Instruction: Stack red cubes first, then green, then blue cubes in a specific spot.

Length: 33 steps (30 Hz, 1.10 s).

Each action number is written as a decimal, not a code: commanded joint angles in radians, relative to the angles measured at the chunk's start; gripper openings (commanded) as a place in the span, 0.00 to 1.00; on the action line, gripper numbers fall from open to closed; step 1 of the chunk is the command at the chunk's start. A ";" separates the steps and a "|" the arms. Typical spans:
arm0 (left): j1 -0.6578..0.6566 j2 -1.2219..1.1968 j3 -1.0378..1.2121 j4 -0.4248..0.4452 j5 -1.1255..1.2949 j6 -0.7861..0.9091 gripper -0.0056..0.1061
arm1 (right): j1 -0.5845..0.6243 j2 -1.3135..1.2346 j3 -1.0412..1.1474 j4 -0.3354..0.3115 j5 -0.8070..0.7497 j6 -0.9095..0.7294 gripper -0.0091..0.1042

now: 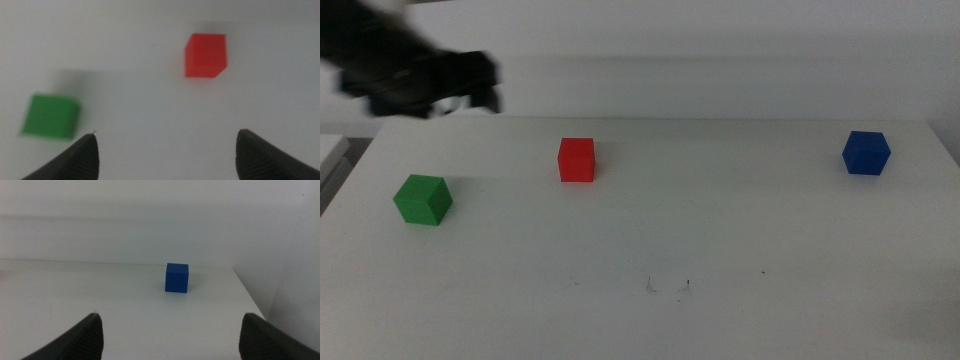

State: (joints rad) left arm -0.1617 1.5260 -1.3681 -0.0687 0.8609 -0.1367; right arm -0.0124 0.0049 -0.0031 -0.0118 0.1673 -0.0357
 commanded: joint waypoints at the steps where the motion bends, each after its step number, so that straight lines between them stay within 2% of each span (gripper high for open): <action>1: -0.050 0.142 -0.133 0.018 0.045 -0.065 0.89 | 0.003 -0.005 0.003 -0.009 -0.008 -0.006 0.90; 6: -0.113 0.393 -0.406 0.035 0.126 -0.114 0.89 | 0.003 -0.005 0.003 -0.009 -0.008 -0.006 0.90; 8: -0.131 0.487 -0.506 0.069 0.157 -0.111 0.89 | 0.003 -0.005 0.003 -0.009 -0.008 -0.006 0.90; 13: -0.140 0.678 -0.690 0.053 0.198 -0.115 0.89 | 0.003 -0.005 0.003 -0.009 -0.008 -0.006 0.90; 24: -0.138 0.864 -0.761 0.077 0.118 -0.134 0.88 | 0.003 -0.005 0.003 -0.009 -0.008 -0.006 0.90; 27: -0.138 0.889 -0.761 0.077 0.101 -0.134 0.80 | 0.003 -0.005 0.003 -0.009 -0.008 -0.006 0.90; 33: -0.138 0.869 -0.761 0.058 0.137 -0.134 0.42 | 0.003 -0.005 0.003 -0.009 -0.008 -0.006 0.90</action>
State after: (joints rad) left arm -0.2981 2.4202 -2.1208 0.0000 0.9732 -0.2619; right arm -0.0124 0.0049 -0.0031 -0.0118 0.1673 -0.0357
